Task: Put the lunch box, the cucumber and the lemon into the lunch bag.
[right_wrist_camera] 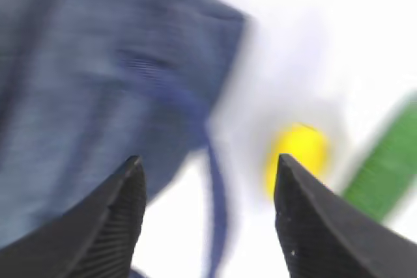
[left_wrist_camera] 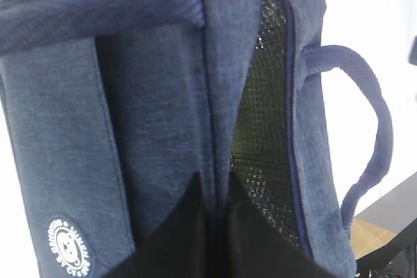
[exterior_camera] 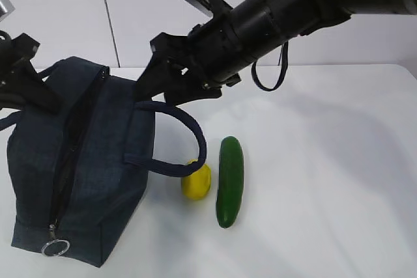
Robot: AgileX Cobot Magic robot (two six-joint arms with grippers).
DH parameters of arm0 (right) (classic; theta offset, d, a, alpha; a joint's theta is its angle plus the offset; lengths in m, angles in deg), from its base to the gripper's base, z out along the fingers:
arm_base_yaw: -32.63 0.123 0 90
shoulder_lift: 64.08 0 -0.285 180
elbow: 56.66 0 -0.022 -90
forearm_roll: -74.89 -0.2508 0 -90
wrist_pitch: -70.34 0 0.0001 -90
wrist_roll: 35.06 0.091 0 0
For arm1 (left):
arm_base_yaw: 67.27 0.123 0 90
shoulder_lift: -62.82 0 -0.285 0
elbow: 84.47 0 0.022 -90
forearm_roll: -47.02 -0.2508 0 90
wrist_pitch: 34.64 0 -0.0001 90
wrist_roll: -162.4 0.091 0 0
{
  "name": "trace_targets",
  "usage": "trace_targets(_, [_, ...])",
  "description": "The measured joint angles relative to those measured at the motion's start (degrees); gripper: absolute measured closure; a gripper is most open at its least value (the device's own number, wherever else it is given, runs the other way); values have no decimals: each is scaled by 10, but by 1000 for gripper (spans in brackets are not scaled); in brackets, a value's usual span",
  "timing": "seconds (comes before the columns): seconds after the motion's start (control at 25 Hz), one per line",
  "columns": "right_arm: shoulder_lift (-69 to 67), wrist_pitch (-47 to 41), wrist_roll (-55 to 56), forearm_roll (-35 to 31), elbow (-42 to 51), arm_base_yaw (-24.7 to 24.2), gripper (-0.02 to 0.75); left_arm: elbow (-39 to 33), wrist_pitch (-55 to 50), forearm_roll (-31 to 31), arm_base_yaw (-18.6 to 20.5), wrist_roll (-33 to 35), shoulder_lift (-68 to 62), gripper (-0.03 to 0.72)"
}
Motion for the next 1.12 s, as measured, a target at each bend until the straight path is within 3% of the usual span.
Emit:
trace_targets(0.44, [31,72,320,283,47,-2,284,0,2,0,0,0,0,691])
trace_targets(1.12, [-23,107,415,424,56,-4,284,0,9,0,0,0,0,691])
